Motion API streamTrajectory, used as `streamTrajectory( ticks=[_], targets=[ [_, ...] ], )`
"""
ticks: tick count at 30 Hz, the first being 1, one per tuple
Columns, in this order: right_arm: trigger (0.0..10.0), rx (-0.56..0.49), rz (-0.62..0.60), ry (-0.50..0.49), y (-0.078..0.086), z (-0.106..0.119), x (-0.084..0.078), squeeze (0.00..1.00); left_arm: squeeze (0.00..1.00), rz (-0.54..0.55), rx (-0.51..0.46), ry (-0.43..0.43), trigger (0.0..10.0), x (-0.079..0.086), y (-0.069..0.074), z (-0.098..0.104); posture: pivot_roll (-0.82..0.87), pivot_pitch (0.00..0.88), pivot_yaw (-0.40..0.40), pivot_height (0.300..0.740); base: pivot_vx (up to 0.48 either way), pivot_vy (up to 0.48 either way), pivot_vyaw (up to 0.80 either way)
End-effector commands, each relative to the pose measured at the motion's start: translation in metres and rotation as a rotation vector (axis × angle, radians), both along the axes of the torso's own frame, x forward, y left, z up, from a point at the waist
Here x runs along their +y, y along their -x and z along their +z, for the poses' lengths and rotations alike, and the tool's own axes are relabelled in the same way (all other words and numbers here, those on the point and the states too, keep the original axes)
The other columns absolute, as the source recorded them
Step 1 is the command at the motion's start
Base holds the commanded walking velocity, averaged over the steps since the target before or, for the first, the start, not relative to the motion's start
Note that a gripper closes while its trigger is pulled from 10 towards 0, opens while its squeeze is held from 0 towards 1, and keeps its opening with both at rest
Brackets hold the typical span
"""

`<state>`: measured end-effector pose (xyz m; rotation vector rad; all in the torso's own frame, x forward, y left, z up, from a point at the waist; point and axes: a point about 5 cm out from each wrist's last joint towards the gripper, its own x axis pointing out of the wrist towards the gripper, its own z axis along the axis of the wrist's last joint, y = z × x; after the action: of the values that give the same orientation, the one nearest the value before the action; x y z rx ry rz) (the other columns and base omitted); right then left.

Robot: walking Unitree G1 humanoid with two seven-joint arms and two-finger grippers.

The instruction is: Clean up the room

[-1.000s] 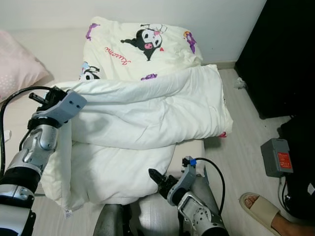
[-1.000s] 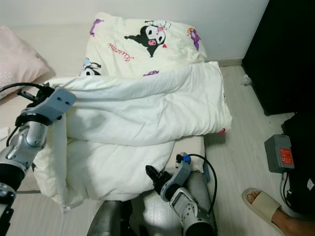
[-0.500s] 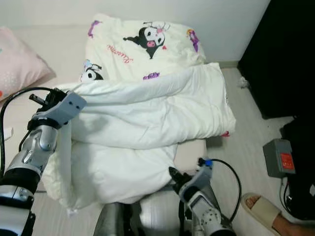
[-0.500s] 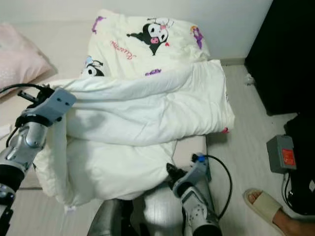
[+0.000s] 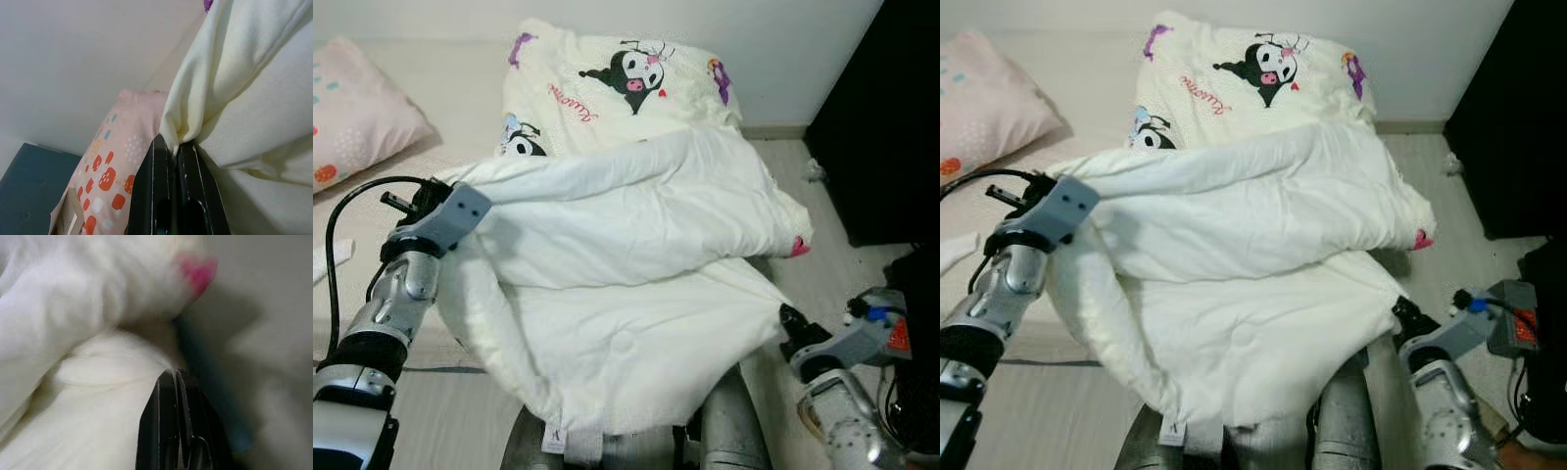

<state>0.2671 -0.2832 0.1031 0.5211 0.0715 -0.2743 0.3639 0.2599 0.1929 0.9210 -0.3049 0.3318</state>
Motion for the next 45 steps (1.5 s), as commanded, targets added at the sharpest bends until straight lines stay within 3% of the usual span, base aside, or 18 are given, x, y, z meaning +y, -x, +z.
streamTrajectory(
  ticks=[1,3,5,9,14,15,16,17,18,19,21,23,24,27,29,32,35,45],
  targets=[
    [0.0,0.043,-0.092,0.016,0.015,-0.003,-0.019,0.00,0.00,0.052,0.014,0.033,0.0,0.009,0.004,-0.008,-0.21,0.281,0.052,0.581,0.000,0.000,0.00],
    [0.0,0.112,-0.148,0.073,0.025,0.000,-0.034,0.00,0.00,0.053,0.017,0.043,0.0,0.007,0.003,-0.012,-0.22,0.262,0.051,0.581,0.000,0.000,0.00],
    [0.0,0.112,-0.148,0.073,0.025,0.000,-0.034,0.00,0.00,0.053,0.017,0.043,0.0,0.007,0.003,-0.012,-0.22,0.262,0.051,0.581,0.000,0.000,0.00],
    [0.0,0.235,-0.213,0.170,0.036,-0.004,-0.046,0.00,0.00,0.054,0.026,0.052,0.0,0.003,0.004,-0.019,-0.23,0.248,0.050,0.581,0.000,0.000,0.00],
    [0.0,0.260,-0.086,0.127,0.022,-0.018,-0.013,0.00,0.00,0.069,0.028,0.053,0.0,0.007,0.006,-0.022,-0.22,0.230,0.043,0.581,0.000,0.000,0.00],
    [0.0,0.260,-0.086,0.127,0.022,-0.018,-0.013,0.00,0.00,0.069,0.028,0.053,0.0,0.007,0.006,-0.022,-0.22,0.230,0.043,0.581,0.000,0.000,0.00],
    [3.1,0.256,-0.071,0.123,0.020,-0.018,-0.010,0.00,0.00,0.070,0.028,0.052,0.0,0.007,0.006,-0.022,-0.22,0.230,0.043,0.581,0.000,0.000,0.00],
    [9.5,0.246,-0.014,0.124,0.016,-0.019,0.002,0.00,0.00,0.076,0.031,0.049,0.0,0.009,0.008,-0.024,-0.22,0.223,0.040,0.581,0.000,0.000,0.00],
    [9.5,0.246,-0.014,0.124,0.016,-0.019,0.002,0.00,0.00,0.076,0.031,0.049,0.0,0.009,0.008,-0.024,-0.22,0.223,0.040,0.581,0.000,0.000,0.00],
    [10.0,0.228,0.059,0.111,0.011,-0.021,0.018,0.00,0.00,0.099,0.047,0.053,0.0,0.015,0.011,-0.029,-0.23,0.217,0.038,0.581,0.000,0.000,0.00],
    [10.0,0.222,0.157,0.098,0.006,-0.024,0.041,0.00,0.00,0.209,0.117,0.102,0.0,0.044,0.027,-0.049,-0.23,0.209,0.035,0.581,0.000,0.000,0.00],
    [10.0,0.222,0.157,0.098,0.006,-0.024,0.041,0.00,0.00,0.209,0.117,0.102,0.0,0.044,0.027,-0.049,-0.23,0.209,0.035,0.581,0.000,0.000,0.00],
    [10.0,0.231,0.172,0.099,0.006,-0.025,0.045,0.00,0.00,0.255,0.145,0.123,0.0,0.055,0.035,-0.056,-0.23,0.209,0.035,0.581,0.000,0.000,0.00],
    [10.0,0.240,0.173,0.101,0.005,-0.026,0.045,0.00,0.00,0.296,0.168,0.133,0.0,0.064,0.041,-0.063,-0.23,0.199,0.028,0.581,0.000,0.000,0.00],
    [10.0,0.272,0.164,0.108,0.005,-0.029,0.040,0.00,0.00,0.401,0.221,0.169,0.0,0.088,0.063,-0.079,-0.22,0.185,0.018,0.581,0.000,0.000,0.00],
    [10.0,0.272,0.164,0.108,0.005,-0.029,0.040,0.00,0.00,0.401,0.221,0.169,0.0,0.088,0.063,-0.079,-0.22,0.185,0.018,0.581,0.000,0.000,0.00],
    [10.0,0.290,0.166,0.121,0.002,-0.031,0.037,0.00,0.00,0.511,0.264,0.213,0.0,0.109,0.088,-0.095,-0.22,0.164,0.003,0.581,0.000,0.000,0.00],
    [10.0,0.306,0.178,0.155,-0.009,-0.032,0.035,0.00,0.00,0.704,0.305,0.297,0.0,0.140,0.137,-0.120,-0.22,0.123,-0.009,0.581,0.000,0.000,0.00]
  ],
)
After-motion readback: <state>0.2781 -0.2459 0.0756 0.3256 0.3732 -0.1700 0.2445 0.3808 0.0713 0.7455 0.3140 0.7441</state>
